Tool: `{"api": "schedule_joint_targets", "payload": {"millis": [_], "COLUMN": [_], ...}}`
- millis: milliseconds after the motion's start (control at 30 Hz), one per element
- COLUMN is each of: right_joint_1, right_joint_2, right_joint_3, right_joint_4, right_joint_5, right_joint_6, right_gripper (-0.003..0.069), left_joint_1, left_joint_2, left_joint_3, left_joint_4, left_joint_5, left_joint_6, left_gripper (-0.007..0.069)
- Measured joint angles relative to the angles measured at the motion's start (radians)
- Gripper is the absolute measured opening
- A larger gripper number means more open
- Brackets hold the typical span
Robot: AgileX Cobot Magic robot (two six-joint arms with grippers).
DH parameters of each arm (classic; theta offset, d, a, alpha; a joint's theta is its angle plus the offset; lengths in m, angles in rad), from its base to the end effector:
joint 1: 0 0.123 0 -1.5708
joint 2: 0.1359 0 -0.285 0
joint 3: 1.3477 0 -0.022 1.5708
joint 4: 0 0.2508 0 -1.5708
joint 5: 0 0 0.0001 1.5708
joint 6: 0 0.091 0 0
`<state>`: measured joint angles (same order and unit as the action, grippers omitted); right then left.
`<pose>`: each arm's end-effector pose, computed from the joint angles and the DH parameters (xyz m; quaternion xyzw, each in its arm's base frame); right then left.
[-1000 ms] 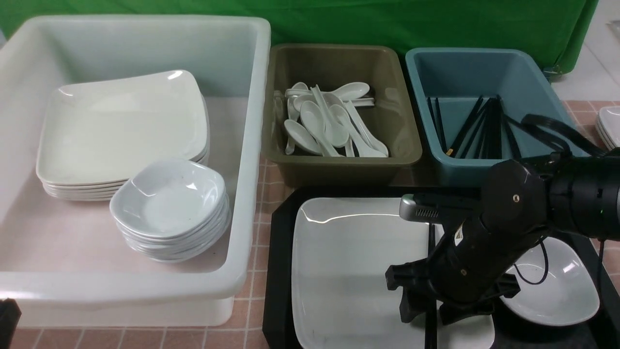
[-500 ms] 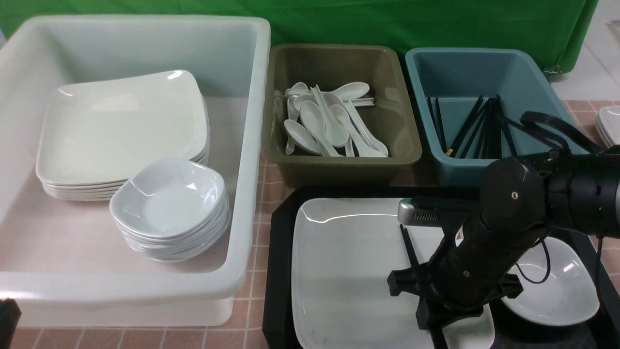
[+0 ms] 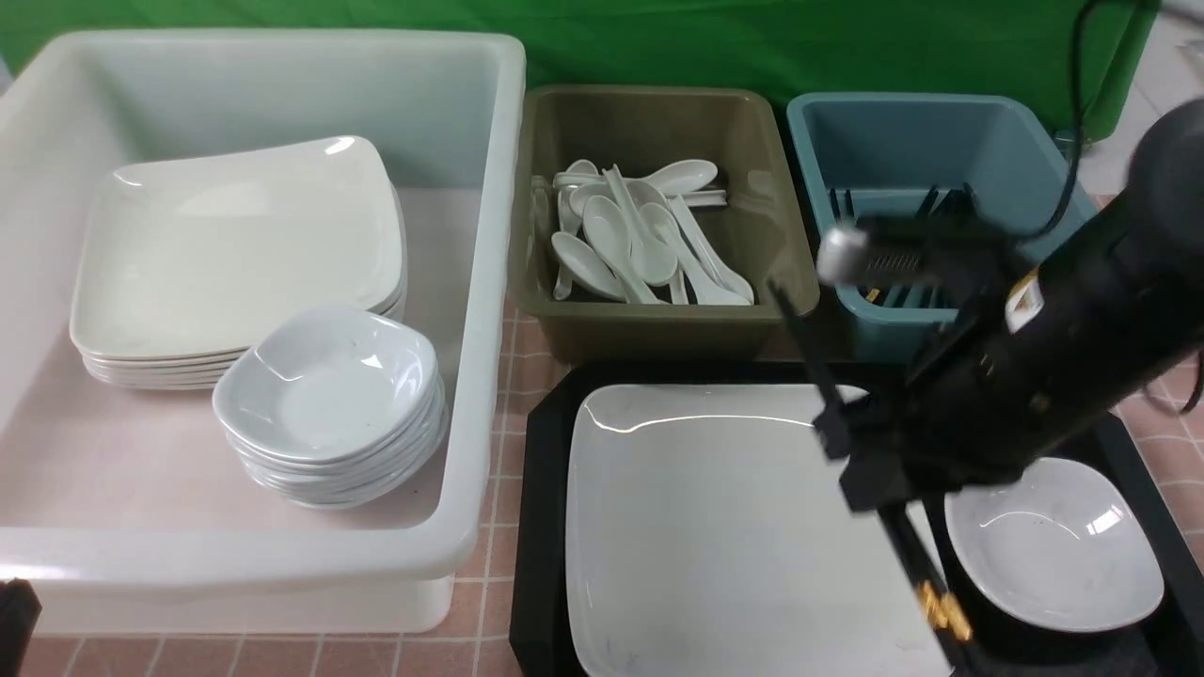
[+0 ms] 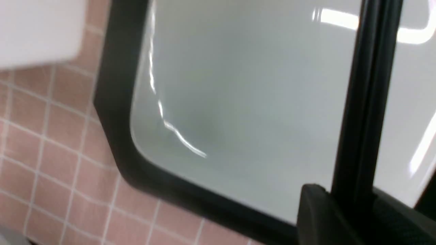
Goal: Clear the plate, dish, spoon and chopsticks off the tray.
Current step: Use the right arm to put the chopsticks into the small storage box on the right, then use the right arm to grab a small plate from the dinner plate
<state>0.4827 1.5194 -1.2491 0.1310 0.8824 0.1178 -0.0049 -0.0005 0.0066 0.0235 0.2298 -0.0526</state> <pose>0.2781 0.1561 0.3039 -0.1481 0.9552 0.1305 0.2207 0.0558 0.0002 0.1901 -0.0111 0.7576 -0.0093 0.6526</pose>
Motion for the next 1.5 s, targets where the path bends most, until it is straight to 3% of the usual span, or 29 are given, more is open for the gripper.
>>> {"api": "schedule_joint_targets", "payload": {"millis": [200,233,267,333,533,733,933,1100,1167,1367,1500], "right_joint_1": [-0.135,-0.190,-0.190,-0.261,-0.335,-0.350,-0.353,-0.353,-0.353,-0.353,-0.353], "right_joint_2": [0.017,0.034,0.034,0.075,0.241,0.409,0.468,0.419,0.371,0.101,-0.026], "right_joint_3": [-0.130,-0.158,-0.159,-0.170,-0.171,-0.171,-0.171,-0.171,-0.171,-0.173,-0.177], "right_joint_4": [-0.005,-0.006,-0.007,-0.009,-0.009,-0.008,-0.008,-0.008,-0.008,-0.009,0.006], "right_joint_5": [-0.116,-0.267,-0.267,-0.557,-0.984,-1.071,-1.010,-0.901,-0.838,-0.393,-0.055], "right_joint_6": [-0.059,-0.078,-0.079,-0.099,-0.107,-0.158,-0.170,-0.175,-0.175,-0.201,-0.202], "right_gripper": [0.0166,0.0166,0.0166,0.0166,0.0166,0.0206,0.0351,0.0358,0.0332,0.0092,0.0030], "left_joint_1": [0.000,0.000,0.000,0.000,0.000,0.000,0.000,0.000,0.000,0.000,0.000], "left_joint_2": [0.000,0.000,0.000,0.000,0.000,0.000,0.000,0.000,0.000,0.000,0.000], "left_joint_3": [0.000,0.000,0.000,0.000,0.000,0.000,0.000,0.000,0.000,0.000,0.000], "left_joint_4": [0.000,0.000,0.000,0.000,0.000,0.000,0.000,0.000,0.000,0.000,0.000], "left_joint_5": [0.000,0.000,0.000,0.000,0.000,0.000,0.000,0.000,0.000,0.000,0.000], "left_joint_6": [0.000,0.000,0.000,0.000,0.000,-0.002,-0.003,-0.003,-0.003,-0.003,-0.003], "left_gripper": [0.0021,0.0021,0.0021,0.0021,0.0021,0.0021,0.0021,0.0021,0.0021,0.0021,0.0021]}}
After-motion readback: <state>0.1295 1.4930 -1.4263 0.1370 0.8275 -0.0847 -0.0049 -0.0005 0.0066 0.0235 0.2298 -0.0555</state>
